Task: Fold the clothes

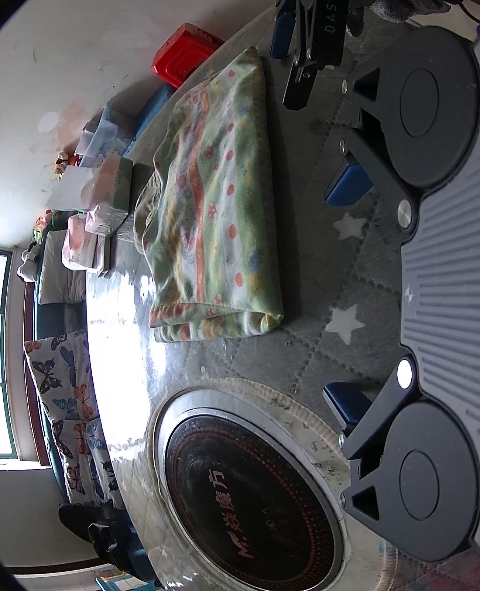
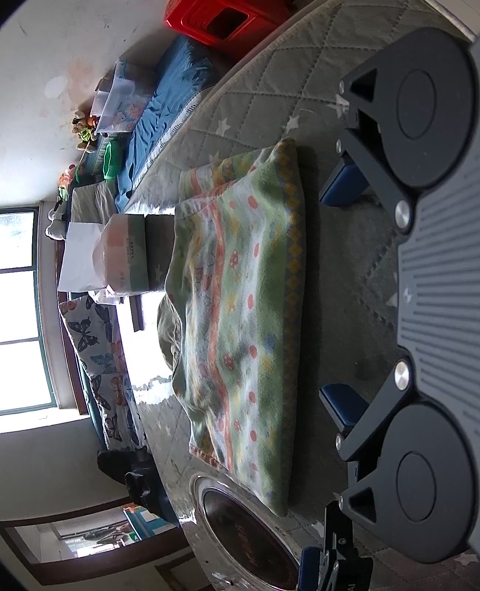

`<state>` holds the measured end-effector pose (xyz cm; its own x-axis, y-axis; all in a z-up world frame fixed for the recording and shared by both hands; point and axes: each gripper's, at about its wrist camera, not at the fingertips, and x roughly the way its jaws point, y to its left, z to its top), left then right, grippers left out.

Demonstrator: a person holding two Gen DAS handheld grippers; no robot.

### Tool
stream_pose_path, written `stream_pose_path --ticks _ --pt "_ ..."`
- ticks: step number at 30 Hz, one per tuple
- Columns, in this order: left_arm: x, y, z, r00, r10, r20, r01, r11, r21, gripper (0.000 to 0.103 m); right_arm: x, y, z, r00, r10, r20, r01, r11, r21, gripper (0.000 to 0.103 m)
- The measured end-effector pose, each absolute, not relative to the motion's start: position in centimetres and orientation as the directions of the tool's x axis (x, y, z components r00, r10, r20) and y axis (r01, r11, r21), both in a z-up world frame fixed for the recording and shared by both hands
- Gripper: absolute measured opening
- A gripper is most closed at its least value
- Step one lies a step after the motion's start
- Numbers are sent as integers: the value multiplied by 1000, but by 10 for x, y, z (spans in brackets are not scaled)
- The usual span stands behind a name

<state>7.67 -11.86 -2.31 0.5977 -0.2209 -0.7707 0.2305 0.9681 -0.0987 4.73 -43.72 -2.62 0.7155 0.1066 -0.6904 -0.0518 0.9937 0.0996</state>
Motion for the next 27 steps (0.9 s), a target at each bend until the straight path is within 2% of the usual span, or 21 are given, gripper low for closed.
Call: stream_pose_path --ticks 27 --pt "58 -128 -12 610 -219 -762 242 967 -84 103 39 -432 -26 722 115 -683 -49 992 115 103"
